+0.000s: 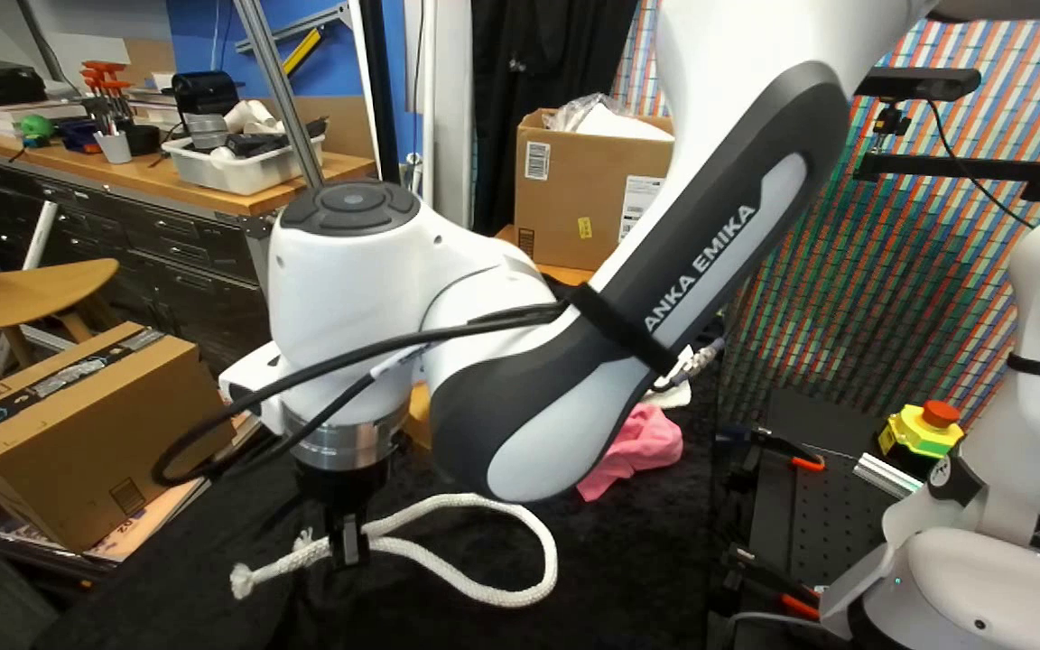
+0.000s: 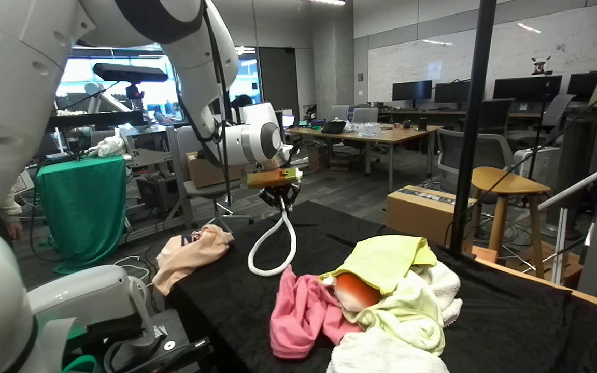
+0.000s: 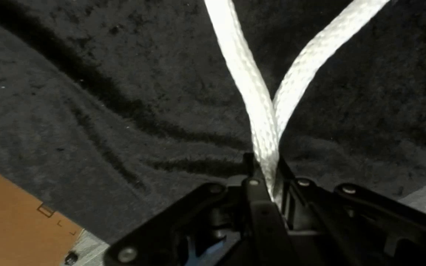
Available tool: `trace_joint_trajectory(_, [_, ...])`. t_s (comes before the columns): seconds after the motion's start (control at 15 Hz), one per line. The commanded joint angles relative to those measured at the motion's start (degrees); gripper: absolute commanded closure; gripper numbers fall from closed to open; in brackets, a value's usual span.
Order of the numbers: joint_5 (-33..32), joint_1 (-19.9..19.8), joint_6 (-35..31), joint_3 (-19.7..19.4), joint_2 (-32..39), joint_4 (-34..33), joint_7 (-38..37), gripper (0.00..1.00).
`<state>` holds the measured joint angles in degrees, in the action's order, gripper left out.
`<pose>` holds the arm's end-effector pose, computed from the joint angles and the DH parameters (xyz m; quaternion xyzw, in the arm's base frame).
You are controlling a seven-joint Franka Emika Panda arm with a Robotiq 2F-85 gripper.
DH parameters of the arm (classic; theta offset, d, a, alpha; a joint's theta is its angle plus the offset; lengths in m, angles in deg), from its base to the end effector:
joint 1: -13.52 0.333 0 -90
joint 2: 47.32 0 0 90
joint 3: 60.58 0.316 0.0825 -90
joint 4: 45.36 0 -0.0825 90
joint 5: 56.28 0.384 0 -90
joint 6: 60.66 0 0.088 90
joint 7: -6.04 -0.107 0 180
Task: Pile up all the things on the table on the white shirt
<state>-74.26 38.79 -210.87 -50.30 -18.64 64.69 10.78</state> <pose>0.5262 0.3760 0.2536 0.8879 0.4447 0.1164 0.0200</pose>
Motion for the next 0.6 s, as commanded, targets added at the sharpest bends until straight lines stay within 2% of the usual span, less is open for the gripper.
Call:
trace_joint_trajectory(0.0, [-4.08,0.58,-2.68,-3.71,-9.85,8.06,-8.39,0.95])
trace_joint_trajectory(0.27, [-9.44,-2.19,-5.24,-8.26,-18.84,15.39,-18.09,0.95])
trace_joint_trajectory(0.53, [-17.11,-7.93,-6.94,-12.3,-25.44,19.97,-26.24,0.95])
